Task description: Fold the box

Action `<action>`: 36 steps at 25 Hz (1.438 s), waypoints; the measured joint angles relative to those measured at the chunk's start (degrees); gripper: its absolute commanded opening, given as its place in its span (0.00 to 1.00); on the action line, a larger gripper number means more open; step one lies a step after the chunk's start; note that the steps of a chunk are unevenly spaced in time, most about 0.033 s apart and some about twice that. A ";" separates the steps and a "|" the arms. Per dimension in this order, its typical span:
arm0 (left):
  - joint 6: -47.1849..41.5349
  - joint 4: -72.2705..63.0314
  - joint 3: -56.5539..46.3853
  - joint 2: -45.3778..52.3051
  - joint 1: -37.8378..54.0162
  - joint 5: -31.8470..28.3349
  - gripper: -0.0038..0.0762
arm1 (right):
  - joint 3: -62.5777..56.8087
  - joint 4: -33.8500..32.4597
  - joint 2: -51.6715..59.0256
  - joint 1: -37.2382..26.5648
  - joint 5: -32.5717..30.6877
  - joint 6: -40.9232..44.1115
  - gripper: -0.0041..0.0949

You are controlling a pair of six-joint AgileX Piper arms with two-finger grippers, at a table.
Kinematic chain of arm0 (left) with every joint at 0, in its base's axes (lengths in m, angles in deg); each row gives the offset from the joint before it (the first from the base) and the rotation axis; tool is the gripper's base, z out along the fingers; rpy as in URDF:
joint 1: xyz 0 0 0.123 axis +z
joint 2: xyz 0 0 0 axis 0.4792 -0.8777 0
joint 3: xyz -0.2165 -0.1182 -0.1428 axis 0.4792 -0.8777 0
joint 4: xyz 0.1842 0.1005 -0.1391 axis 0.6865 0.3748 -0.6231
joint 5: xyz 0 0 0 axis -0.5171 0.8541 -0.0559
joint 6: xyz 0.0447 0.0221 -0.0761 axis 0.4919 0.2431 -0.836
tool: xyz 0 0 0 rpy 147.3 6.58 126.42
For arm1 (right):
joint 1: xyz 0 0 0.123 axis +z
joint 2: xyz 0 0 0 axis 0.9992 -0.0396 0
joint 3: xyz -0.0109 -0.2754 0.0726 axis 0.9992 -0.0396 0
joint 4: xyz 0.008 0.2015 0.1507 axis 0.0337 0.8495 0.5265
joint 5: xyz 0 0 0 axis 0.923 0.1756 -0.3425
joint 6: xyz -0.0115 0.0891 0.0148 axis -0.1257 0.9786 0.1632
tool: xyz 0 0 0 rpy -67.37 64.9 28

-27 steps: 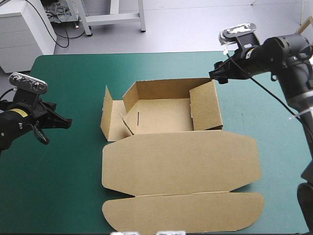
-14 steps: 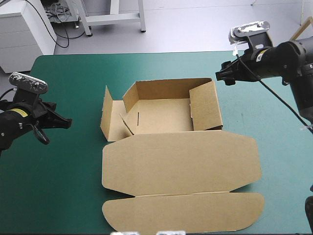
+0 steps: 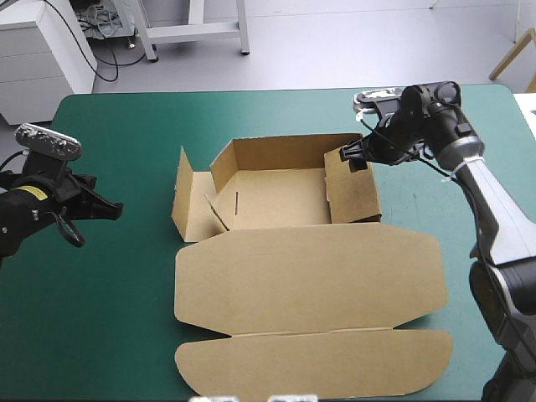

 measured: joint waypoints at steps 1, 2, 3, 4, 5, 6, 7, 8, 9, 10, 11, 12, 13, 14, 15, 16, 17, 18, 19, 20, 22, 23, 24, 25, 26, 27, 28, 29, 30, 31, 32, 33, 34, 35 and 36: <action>0.00 0.00 0.00 0.00 0.00 0.00 0.04 | 0.00 0.43 -1.38 0.00 0.27 0.00 0.77; 0.00 0.00 0.00 0.00 0.00 0.05 0.04 | 0.00 0.70 -2.38 0.00 0.44 0.00 0.77; 0.00 0.00 0.00 0.00 0.00 0.10 0.04 | 0.00 0.90 -3.56 0.00 0.53 0.00 0.77; 0.00 0.00 0.00 0.00 0.00 0.32 0.04 | 0.00 1.01 -4.63 0.00 0.64 0.00 0.77; 0.00 0.00 0.00 0.00 0.00 0.43 0.04 | 0.00 1.01 -5.59 0.00 0.77 0.00 0.77; 0.00 0.00 0.00 0.00 0.00 0.64 0.04 | -0.04 1.06 -6.42 0.00 0.83 0.00 0.77; 0.00 0.00 0.00 0.00 0.00 0.86 0.04 | -0.04 1.06 -7.13 0.00 0.88 0.00 0.77; 0.00 0.00 0.00 0.00 0.00 1.01 0.04 | -0.04 1.06 -7.64 0.00 0.94 0.05 0.76; 0.00 0.00 0.00 0.00 0.00 1.16 0.04 | -0.04 1.06 -8.16 0.00 1.06 0.05 0.73; 0.00 0.00 0.00 0.00 0.00 1.28 0.04 | -0.04 1.06 -8.63 0.00 1.20 0.05 0.69; 0.00 0.00 0.00 0.00 0.00 1.34 0.04 | -0.04 1.06 -8.94 0.00 1.25 0.05 0.64; 0.00 0.00 0.00 0.00 0.00 1.42 0.04 | -0.04 1.06 -9.18 0.00 1.39 0.05 0.56; 0.00 0.00 0.00 0.00 0.00 1.46 0.04 | -0.04 1.13 -9.36 0.00 1.47 0.05 0.46; 0.00 0.00 0.00 0.00 0.00 1.46 0.04 | -0.04 1.13 -9.41 0.00 1.64 0.05 0.38; 0.00 0.00 0.00 0.00 0.00 1.46 0.04 | -0.04 1.27 -9.43 0.04 1.64 0.05 0.27; 0.00 0.00 0.00 0.00 0.00 1.46 0.04 | -0.06 1.39 -9.43 0.10 1.71 0.05 0.17; 0.00 0.00 0.00 0.00 0.00 1.46 0.04 | -0.06 1.53 -9.43 0.11 1.77 0.05 0.09; 0.00 0.00 0.00 0.00 0.00 1.46 0.04 | -0.06 1.24 -9.43 0.24 1.89 0.05 0.02; 0.00 0.00 0.00 0.00 0.00 1.46 0.04 | -0.06 1.05 -9.43 0.25 2.03 0.11 0.03; 0.00 0.00 0.00 0.00 0.00 1.46 0.04 | -0.06 0.91 -9.43 0.25 2.24 0.24 0.03; 0.00 0.00 0.00 0.00 0.00 1.46 0.04 | -0.06 1.25 -9.43 0.25 2.63 0.57 0.02; 0.00 0.00 0.00 0.00 0.00 1.46 0.04 | -0.06 1.43 -9.43 0.27 2.79 0.56 0.02; 0.00 0.00 0.00 0.00 0.00 1.46 0.04 | -0.06 1.85 -9.43 0.32 3.03 0.23 0.02; 0.00 0.00 0.00 0.00 0.00 1.46 0.04 | -0.06 1.91 -9.43 0.32 3.08 0.18 0.02; 0.00 0.00 0.00 0.00 0.00 1.46 0.04 | 0.22 1.91 -9.48 0.32 2.85 0.11 0.02; 0.00 0.00 0.00 0.00 0.00 1.46 0.04 | 0.59 1.80 -9.48 0.32 2.66 0.09 0.02; 0.00 0.00 0.00 0.00 0.00 1.46 0.04 | 1.82 1.54 -9.48 0.32 2.07 -0.06 0.02; 0.00 0.00 0.00 0.00 0.00 1.46 0.04 | 2.52 1.41 -9.42 0.32 1.62 -0.29 0.02; 0.00 0.00 0.00 0.00 0.00 1.46 0.04 | 3.69 1.36 -9.28 0.32 1.00 -0.85 0.02; 0.00 0.00 0.00 0.00 0.00 1.46 0.04 | 4.52 1.35 -9.01 0.25 0.26 -1.32 0.02; 0.00 0.00 0.00 0.00 0.00 1.46 0.04 | 5.92 1.35 -8.13 -0.20 -0.56 -2.24 0.02; 0.00 0.00 0.00 0.00 0.00 1.46 0.04 | 6.73 1.61 -6.89 -0.86 -0.93 -3.04 0.02; 0.00 0.05 0.00 0.00 0.00 1.46 0.04 | 7.47 2.67 -5.32 -2.25 -1.19 -4.65 0.02; 0.00 0.21 0.00 0.00 0.00 1.46 0.04 | 7.81 4.18 -3.57 -3.81 -1.39 -6.18 0.02; 0.00 0.66 0.00 0.00 0.00 1.46 0.04 | 7.98 8.08 -1.13 -7.15 -1.54 -8.67 0.02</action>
